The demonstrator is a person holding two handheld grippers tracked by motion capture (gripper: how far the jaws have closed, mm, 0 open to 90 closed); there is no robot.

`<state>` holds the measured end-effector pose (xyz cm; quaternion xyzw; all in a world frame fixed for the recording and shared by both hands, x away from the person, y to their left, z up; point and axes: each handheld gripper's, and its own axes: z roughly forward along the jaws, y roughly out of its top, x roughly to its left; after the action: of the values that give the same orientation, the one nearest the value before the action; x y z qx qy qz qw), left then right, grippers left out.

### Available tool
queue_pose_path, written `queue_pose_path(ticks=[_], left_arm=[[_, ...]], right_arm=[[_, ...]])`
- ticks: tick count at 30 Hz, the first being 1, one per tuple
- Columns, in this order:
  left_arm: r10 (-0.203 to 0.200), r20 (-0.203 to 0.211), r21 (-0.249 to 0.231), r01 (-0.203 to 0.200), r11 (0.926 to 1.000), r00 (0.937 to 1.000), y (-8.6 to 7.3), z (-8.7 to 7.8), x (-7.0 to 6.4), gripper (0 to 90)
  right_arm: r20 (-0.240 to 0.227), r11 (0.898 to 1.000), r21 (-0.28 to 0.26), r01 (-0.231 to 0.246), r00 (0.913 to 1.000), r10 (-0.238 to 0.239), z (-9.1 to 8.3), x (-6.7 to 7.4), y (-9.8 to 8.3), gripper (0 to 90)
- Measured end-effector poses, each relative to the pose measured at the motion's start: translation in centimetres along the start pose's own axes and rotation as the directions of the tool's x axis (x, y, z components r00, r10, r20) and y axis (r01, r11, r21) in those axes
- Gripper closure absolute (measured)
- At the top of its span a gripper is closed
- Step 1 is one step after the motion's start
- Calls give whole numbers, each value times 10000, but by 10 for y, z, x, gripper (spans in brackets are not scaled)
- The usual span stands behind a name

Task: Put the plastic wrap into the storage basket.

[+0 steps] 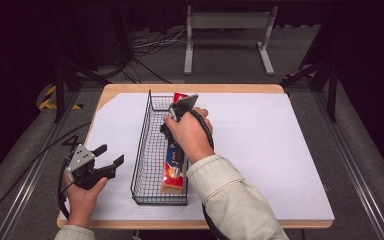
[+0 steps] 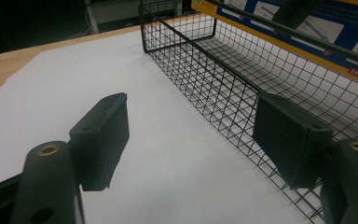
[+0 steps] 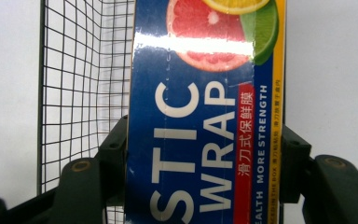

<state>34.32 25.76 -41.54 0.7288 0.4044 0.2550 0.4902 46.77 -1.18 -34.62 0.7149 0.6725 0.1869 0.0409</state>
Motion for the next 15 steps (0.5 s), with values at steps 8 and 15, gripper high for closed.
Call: queue_pose_path(ticks=[8,15], left_arm=[[17,7,20,-17,10000,10000,0,0,1,273],[-4,8,24,4,10000,10000,0,-1,1,273]], right_arm=[[346,9995,-236,215,9992,-206,4,3,4,388],[762,9987,-295,425,9963,-402,9,7,7,387]])
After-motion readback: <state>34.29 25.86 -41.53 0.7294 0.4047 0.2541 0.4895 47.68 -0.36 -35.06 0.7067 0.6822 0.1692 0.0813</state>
